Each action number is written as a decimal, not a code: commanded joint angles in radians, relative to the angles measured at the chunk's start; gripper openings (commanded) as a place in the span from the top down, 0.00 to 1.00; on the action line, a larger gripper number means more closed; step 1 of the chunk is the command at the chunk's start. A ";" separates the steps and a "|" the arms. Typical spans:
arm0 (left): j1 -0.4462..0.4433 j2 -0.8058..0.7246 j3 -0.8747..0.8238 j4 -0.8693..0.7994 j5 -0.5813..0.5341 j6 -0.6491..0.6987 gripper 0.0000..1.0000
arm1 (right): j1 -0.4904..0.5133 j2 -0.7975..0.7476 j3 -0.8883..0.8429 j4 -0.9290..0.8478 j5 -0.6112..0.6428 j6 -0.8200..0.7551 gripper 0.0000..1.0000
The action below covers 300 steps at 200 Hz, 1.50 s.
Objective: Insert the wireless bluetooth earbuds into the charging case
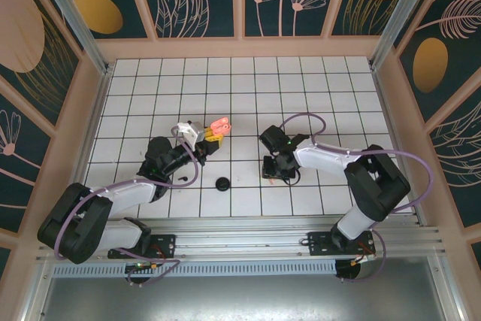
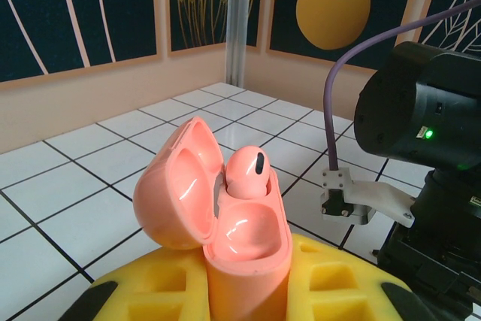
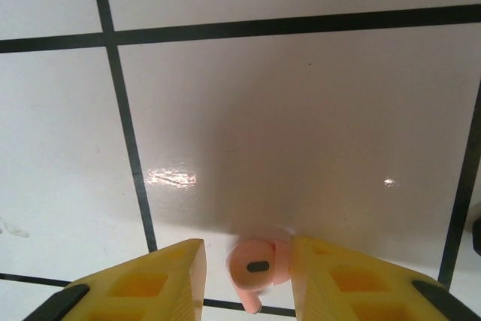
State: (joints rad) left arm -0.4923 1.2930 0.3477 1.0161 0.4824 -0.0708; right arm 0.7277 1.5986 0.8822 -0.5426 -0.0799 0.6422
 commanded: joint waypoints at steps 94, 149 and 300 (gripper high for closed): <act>-0.006 -0.011 0.003 -0.001 0.004 0.017 0.90 | 0.022 -0.004 0.030 -0.070 0.050 0.025 0.62; -0.006 -0.013 0.002 -0.002 0.007 0.018 0.90 | 0.019 -0.017 0.019 -0.054 0.051 0.027 0.62; -0.005 -0.028 0.000 -0.020 -0.002 0.028 0.90 | 0.008 0.057 0.043 -0.016 0.048 -0.007 0.68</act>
State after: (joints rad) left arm -0.4923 1.2823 0.3473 0.9897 0.4820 -0.0589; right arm 0.7403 1.6356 0.9043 -0.5537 -0.0528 0.6392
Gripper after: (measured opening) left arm 0.175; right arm 0.318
